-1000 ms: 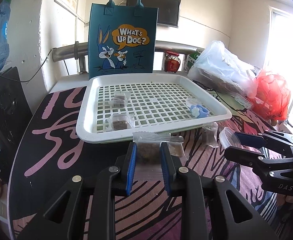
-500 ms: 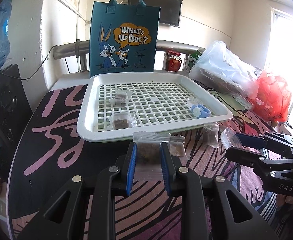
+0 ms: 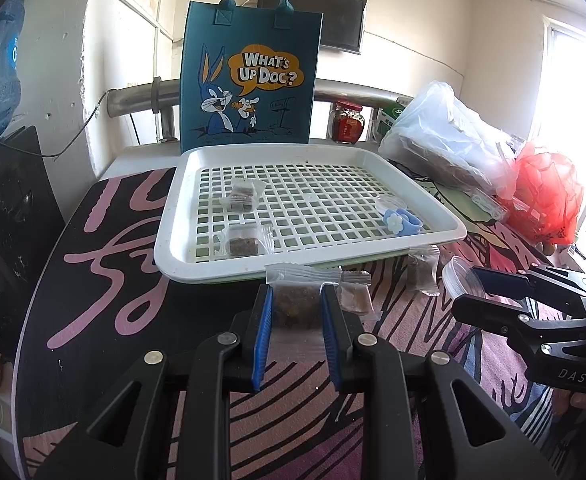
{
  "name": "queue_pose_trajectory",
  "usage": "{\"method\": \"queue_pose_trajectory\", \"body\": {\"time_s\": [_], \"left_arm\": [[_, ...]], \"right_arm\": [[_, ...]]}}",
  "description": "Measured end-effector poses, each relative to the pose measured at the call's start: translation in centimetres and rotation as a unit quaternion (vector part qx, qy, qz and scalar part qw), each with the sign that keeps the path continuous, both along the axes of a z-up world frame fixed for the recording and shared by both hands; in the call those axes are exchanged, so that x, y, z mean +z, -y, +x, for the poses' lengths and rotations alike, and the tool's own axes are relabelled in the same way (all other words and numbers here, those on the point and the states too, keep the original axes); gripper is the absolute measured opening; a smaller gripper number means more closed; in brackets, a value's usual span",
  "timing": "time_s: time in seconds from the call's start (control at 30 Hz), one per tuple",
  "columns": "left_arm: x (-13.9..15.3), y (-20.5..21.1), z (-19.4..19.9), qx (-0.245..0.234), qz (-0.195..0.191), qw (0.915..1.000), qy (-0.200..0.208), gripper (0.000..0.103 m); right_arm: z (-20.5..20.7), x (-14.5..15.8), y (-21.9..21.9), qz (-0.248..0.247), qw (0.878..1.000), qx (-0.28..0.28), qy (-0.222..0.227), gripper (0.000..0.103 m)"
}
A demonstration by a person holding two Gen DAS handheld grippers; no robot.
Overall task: Organize objects
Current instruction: 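Hold the bag and the clear lid at the tray rim with both tools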
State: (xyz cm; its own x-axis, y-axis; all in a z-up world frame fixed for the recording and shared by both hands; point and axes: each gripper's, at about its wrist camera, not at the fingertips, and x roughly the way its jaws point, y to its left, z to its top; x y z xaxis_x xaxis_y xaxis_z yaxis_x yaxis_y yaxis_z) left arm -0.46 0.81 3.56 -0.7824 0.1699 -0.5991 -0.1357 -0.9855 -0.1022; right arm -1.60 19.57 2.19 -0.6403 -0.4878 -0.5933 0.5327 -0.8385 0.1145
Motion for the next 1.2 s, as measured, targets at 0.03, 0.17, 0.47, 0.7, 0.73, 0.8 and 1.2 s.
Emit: {"method": "queue_pose_trajectory", "body": {"time_s": [0.03, 0.17, 0.47, 0.7, 0.73, 0.8, 1.2], "left_arm": [[0.0, 0.01, 0.0, 0.0, 0.0, 1.0, 0.0, 0.022], [-0.01, 0.02, -0.02, 0.0, 0.0, 1.0, 0.0, 0.022], [-0.06, 0.08, -0.03, 0.0, 0.0, 1.0, 0.0, 0.022], [-0.06, 0.1, -0.07, 0.0, 0.001, 1.0, 0.001, 0.022], [-0.06, 0.1, -0.07, 0.0, 0.001, 1.0, 0.001, 0.023], [-0.13, 0.15, -0.06, 0.0, 0.001, 1.0, 0.001, 0.022], [-0.21, 0.24, -0.11, 0.001, 0.001, 1.0, 0.001, 0.022]], "right_arm": [[-0.01, 0.0, 0.0, 0.0, 1.0, 0.0, 0.0, 0.039], [-0.03, 0.01, -0.01, 0.0, 1.0, 0.0, 0.0, 0.039], [-0.09, 0.02, -0.03, 0.0, 1.0, 0.001, 0.001, 0.039], [-0.13, 0.02, -0.05, 0.0, 1.0, 0.001, 0.001, 0.039], [-0.12, 0.01, -0.05, -0.001, 1.0, 0.001, 0.001, 0.039], [-0.12, 0.01, -0.04, -0.001, 1.0, 0.001, 0.001, 0.039], [-0.1, -0.04, 0.02, -0.001, 1.0, 0.001, 0.002, 0.039]]}}
